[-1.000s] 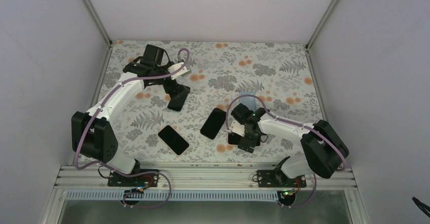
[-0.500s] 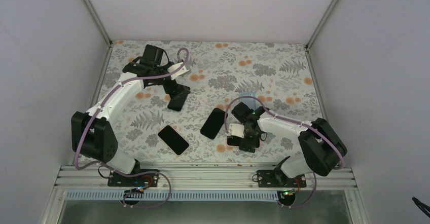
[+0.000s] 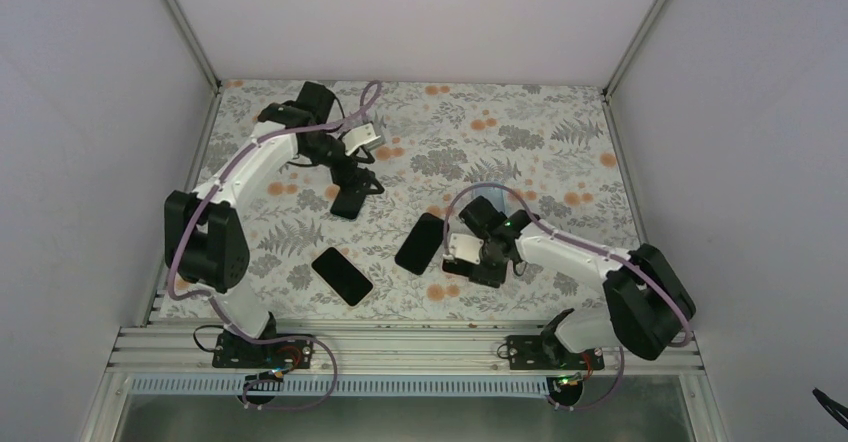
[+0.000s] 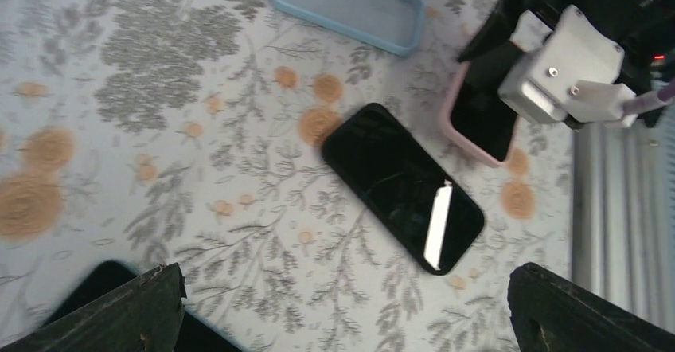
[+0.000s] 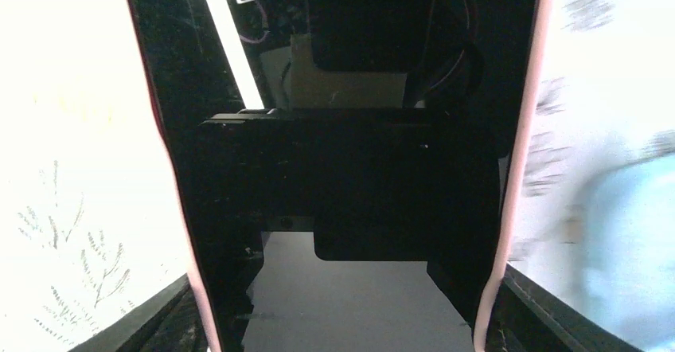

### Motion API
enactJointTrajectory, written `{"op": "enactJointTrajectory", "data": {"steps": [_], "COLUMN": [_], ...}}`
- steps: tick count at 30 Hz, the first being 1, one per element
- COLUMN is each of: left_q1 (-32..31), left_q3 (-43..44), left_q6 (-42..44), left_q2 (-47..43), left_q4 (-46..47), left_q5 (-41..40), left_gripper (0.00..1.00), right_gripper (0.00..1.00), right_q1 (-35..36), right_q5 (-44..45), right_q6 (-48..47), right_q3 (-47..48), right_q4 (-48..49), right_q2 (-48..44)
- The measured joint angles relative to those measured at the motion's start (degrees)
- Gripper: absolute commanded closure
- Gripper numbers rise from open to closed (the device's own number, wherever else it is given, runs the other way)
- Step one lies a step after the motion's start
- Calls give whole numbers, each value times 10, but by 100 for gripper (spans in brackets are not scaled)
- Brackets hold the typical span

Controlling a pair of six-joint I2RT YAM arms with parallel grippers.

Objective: Take the phone out of the phone case
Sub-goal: Pick up the phone at the center of the board.

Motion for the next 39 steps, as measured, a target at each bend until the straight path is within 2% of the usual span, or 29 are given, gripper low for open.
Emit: {"op": "enactJointTrajectory", "data": {"steps": [4, 11, 16, 19, 23, 26, 28, 30, 32, 35, 36, 39], "left_q1": [-7, -16, -16, -16, -17, -18, -18, -18, -18, -21, -21, -21], "left_q3": [49, 105, 155, 171, 179, 182, 183, 184, 188, 194, 195, 195], "left_q6": [5, -8, -32, -43, -56, -64, -66, -68, -64, -53, -49, -31], "left_q2": [44, 124, 156, 163, 170, 180, 189, 196, 202, 203, 203, 203], "left_q4": [-61, -133, -155, -162, -174, -184, -189, -196, -207, -217, -217, -219], "left_q5": [34, 97, 134, 149, 165, 170, 173, 177, 189, 195, 196, 193], "left_gripper": [0, 0, 1, 5, 16, 34, 51, 76, 95, 98, 98, 98], "right_gripper": [46, 45, 45, 45, 47, 47, 47, 46, 37, 6, 1, 0], "right_q1": [2, 18, 42, 55, 66, 73, 77, 81, 85, 88, 88, 87], "right_q5": [20, 65, 87, 96, 115, 128, 136, 139, 146, 155, 154, 117], "right_q6": [14, 30, 34, 34, 34, 34, 34, 34, 34, 38, 40, 43], "right_q3": [55, 158, 210, 220, 222, 225, 229, 235, 235, 236, 237, 256], "right_q4": [11, 92, 134, 149, 173, 191, 199, 204, 203, 201, 197, 168], "right_q2": [-29, -35, 13, 34, 48, 48, 48, 48, 49, 53, 53, 53]}}
